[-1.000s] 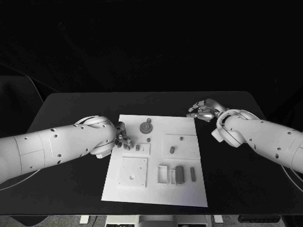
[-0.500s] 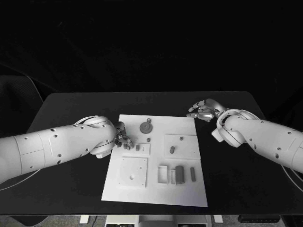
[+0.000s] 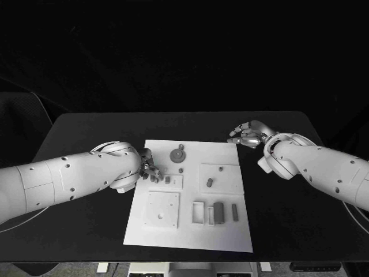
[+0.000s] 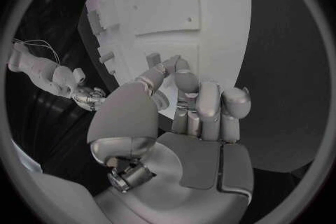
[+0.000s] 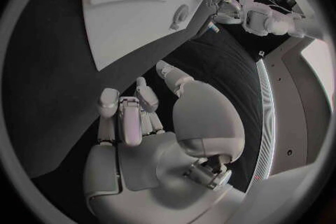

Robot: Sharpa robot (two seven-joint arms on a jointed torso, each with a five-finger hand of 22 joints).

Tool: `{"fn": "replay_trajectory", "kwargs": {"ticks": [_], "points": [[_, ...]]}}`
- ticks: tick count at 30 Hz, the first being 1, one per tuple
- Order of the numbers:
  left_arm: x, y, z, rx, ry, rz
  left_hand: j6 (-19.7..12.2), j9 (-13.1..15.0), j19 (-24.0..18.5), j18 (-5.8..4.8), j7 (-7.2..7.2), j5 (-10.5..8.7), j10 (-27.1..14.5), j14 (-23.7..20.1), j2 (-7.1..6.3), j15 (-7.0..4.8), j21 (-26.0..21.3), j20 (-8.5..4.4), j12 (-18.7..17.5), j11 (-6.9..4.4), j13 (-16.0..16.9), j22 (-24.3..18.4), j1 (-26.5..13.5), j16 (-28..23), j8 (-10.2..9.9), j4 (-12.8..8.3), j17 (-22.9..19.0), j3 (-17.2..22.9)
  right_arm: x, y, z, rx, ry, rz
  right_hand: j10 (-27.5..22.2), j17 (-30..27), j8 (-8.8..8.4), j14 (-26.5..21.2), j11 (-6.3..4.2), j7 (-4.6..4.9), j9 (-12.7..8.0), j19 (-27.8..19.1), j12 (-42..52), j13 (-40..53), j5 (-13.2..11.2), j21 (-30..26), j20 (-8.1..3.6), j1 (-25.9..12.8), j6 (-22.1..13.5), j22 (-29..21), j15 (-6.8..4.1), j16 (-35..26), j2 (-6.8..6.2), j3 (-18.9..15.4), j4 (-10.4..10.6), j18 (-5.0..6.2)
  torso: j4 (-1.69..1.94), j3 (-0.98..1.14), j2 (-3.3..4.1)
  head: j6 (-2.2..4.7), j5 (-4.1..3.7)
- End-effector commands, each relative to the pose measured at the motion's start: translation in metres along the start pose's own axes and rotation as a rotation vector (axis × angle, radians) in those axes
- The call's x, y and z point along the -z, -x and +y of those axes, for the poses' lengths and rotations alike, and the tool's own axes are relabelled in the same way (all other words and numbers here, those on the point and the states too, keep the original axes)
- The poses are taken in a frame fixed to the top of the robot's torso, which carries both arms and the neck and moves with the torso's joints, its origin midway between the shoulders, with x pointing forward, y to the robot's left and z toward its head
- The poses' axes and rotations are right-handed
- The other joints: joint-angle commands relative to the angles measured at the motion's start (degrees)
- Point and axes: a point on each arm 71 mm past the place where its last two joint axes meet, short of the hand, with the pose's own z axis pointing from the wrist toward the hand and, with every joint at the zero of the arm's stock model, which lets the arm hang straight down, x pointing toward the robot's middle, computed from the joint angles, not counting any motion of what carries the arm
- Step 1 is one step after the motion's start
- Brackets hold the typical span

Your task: Assemble the parts on the task board

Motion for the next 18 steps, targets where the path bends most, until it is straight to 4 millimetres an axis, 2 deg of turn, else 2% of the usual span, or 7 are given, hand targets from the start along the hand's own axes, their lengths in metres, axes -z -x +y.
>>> {"fn": "replay_trajectory", "kwargs": {"ticks": [1,18], "points": [[-0.0002,-0.0033,-0.0021,-0.005,-0.009,0.004,-0.3,0.0,-0.4,7.28,-0.19,-0.26,1.4,1.4,-0.13,-3.21,3.1,0.16,0.3,-2.13,0.1,0.1,-0.8,0.3,0.1,0.0,0.1,-0.5,0.0001,-0.0012,0.0005,0.002,0.007,0.013,-0.2,0.0,0.24,-0.4,0.01,1.16,-0.1,0.3,0.0,-0.1,0.2,3.3,0.00,-0.8,0.6,-0.1,0.00,0.5,-0.05,0.1,0.3,0.75,-0.01,0.01,0.02,-0.02,-0.01],[0.0003,-0.0018,-0.0013,0.006,-0.017,-0.014,-0.4,0.0,-0.4,7.33,-0.14,-0.39,1.4,1.5,-0.38,-3.23,3.2,0.14,0.6,-2.17,0.3,0.1,-1.4,0.6,0.1,-0.1,0.2,-1.2,0.0004,-0.0016,-0.0002,0.002,0.006,0.015,-0.2,0.0,0.23,-0.4,0.01,1.15,-0.1,0.3,0.0,-0.1,0.2,3.3,0.00,-0.8,0.6,-0.1,0.00,0.5,-0.05,0.1,0.3,0.75,0.00,0.02,0.01,-0.04,-0.04]]}}
